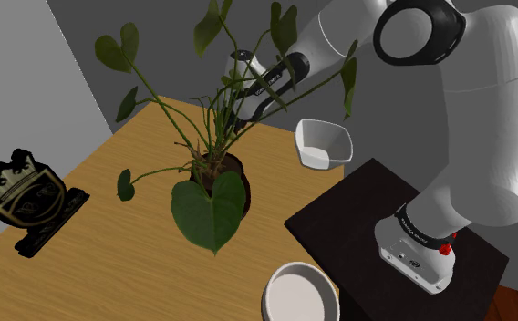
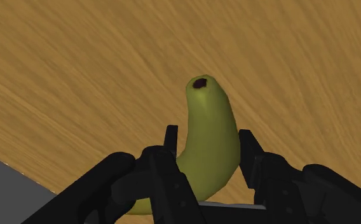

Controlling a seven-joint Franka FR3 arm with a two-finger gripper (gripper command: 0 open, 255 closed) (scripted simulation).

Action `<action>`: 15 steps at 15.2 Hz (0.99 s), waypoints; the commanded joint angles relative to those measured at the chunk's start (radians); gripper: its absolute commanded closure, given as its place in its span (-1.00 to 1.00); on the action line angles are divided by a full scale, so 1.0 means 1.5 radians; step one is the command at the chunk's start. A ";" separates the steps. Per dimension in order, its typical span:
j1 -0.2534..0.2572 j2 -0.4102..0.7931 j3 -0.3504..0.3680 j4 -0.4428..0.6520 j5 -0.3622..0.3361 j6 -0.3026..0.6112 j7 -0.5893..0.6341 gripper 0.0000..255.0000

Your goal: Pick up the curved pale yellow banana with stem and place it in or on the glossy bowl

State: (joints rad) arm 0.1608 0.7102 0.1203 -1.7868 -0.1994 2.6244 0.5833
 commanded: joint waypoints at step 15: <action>-0.015 -0.107 0.021 -0.016 0.022 -0.092 -0.017 1.00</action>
State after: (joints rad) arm 0.1390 0.5589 0.1497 -1.8098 -0.1683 2.4962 0.5582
